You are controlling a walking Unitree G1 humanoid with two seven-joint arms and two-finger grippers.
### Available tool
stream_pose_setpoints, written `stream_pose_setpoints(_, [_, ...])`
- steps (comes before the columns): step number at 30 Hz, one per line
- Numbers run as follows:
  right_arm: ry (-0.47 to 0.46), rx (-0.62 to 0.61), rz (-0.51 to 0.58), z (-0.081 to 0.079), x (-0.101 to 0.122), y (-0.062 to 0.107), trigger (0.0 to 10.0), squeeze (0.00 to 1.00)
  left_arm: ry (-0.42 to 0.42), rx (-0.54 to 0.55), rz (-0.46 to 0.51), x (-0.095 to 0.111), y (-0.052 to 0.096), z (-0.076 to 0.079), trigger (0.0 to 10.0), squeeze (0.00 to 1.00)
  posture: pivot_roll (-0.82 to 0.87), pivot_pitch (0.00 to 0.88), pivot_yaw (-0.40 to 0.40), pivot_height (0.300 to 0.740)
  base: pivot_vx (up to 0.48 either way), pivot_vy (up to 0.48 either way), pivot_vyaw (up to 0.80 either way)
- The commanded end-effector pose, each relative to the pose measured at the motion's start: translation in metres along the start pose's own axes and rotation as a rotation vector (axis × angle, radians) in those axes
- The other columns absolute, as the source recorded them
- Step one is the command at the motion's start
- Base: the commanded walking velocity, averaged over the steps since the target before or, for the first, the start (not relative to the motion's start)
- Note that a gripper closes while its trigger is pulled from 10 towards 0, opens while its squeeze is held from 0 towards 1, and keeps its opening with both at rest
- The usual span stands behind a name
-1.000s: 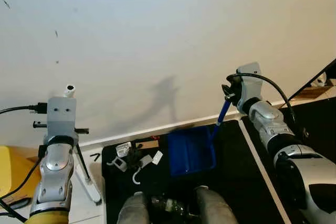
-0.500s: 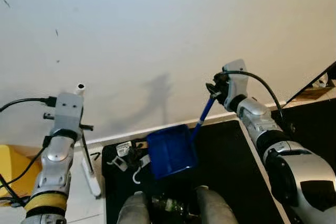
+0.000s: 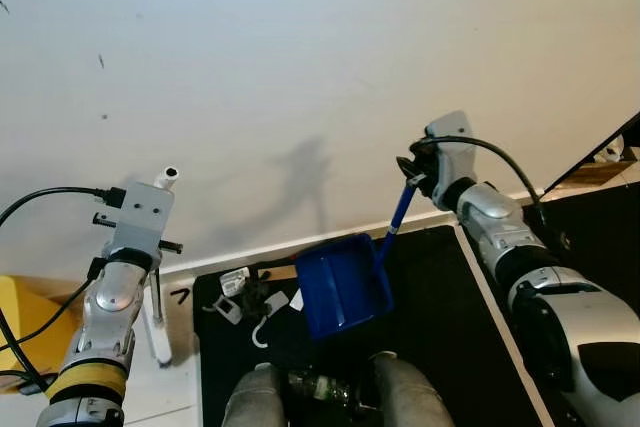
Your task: Sweep floor
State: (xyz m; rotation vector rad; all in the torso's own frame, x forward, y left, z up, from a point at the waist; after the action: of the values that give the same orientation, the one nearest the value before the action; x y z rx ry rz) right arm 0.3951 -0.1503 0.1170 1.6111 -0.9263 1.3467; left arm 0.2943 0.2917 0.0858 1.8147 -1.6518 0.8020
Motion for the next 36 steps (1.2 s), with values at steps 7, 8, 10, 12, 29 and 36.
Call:
stream_pose_setpoints(7, [0.035, -0.056, 0.102, 0.018, 0.026, 0.005, 10.0, 0.00, -0.005, -0.014, 0.030, 0.003, -0.004, 0.003, 10.0, 0.00, 0.11, 0.206, -0.078, 0.740, 0.000, 0.000, 0.00])
stream_pose_setpoints(8, [0.037, -0.059, 0.107, 0.021, 0.028, 0.005, 10.0, 0.00, -0.004, -0.014, 0.029, 0.003, -0.004, 0.004, 10.0, 0.00, 0.10, 0.208, -0.079, 0.740, 0.000, 0.000, 0.00])
stream_pose_setpoints(10, [0.037, -0.063, 0.097, 0.025, 0.028, 0.008, 10.0, 0.00, 0.003, -0.015, 0.034, 0.003, -0.005, 0.006, 10.0, 0.00, 0.10, 0.210, -0.079, 0.740, 0.000, 0.000, 0.00])
stream_pose_setpoints(12, [0.042, -0.065, 0.086, 0.026, 0.026, 0.009, 10.0, 0.00, 0.003, -0.015, 0.037, 0.003, -0.005, 0.006, 10.0, 0.00, 0.10, 0.213, -0.078, 0.740, 0.000, 0.000, 0.00])
stream_pose_setpoints(29, [-0.008, 0.021, 0.017, -0.020, -0.004, -0.007, 10.0, 0.00, -0.007, 0.004, 0.076, 0.003, 0.002, 0.001, 10.0, 0.00, 0.18, 0.240, -0.065, 0.740, 0.000, 0.000, 0.00])
stream_pose_setpoints(36, [-0.029, 0.038, 0.031, -0.026, 0.000, -0.011, 10.0, 0.00, -0.007, 0.009, 0.075, 0.001, 0.004, -0.001, 10.0, 0.00, 0.20, 0.237, -0.069, 0.740, 0.000, 0.000, 0.00])
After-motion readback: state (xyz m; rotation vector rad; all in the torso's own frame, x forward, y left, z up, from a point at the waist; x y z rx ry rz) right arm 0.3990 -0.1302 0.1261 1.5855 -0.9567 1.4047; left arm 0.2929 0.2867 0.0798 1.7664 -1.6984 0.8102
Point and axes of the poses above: a point about 5 cm out from each wrist's last joint towards the gripper, its own y axis pointing back from the gripper into the wrist, its own x axis along the axis of the wrist's last joint, z = x × y, the point moved 2 cm from there along -y, pointing out of the wrist towards the gripper, and after that the axes turned 13 degrees about -y, right-handed, at the moved point
